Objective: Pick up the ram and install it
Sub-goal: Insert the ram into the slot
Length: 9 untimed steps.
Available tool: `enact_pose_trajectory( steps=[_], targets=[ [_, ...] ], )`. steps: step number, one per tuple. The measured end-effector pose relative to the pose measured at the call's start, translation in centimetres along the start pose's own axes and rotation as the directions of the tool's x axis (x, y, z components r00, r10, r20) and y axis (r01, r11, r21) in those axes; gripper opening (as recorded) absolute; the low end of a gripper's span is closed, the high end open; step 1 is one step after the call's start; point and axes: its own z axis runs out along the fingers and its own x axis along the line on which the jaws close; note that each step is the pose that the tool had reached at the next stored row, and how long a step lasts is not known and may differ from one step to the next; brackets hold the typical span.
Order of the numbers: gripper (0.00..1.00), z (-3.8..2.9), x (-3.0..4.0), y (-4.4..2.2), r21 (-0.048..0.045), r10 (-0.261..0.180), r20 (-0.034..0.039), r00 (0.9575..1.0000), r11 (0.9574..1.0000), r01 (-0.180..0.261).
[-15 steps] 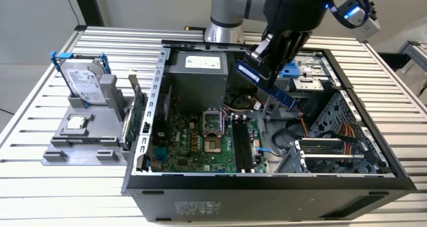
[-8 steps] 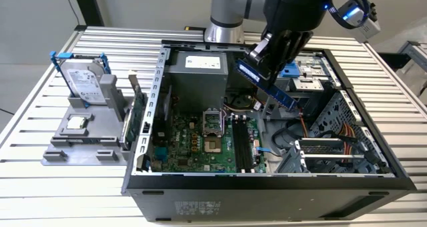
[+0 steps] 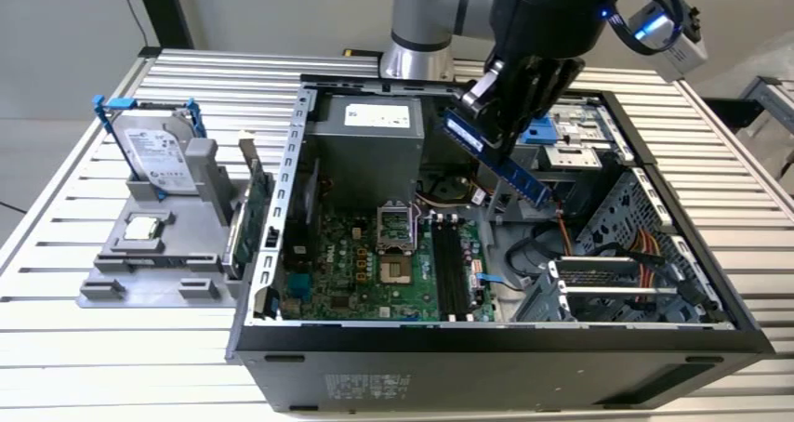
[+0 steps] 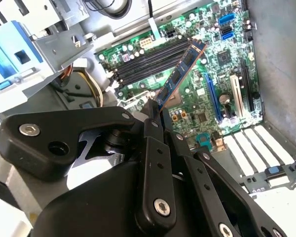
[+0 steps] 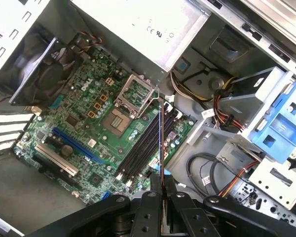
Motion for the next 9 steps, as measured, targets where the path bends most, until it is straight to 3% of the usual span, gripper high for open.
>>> enact_pose_trajectory(
  steps=[9],
  targets=[
    [0.00,0.00,0.00,0.00,0.0009,0.051,0.0011,0.9987,0.9987,-0.051]
  ],
)
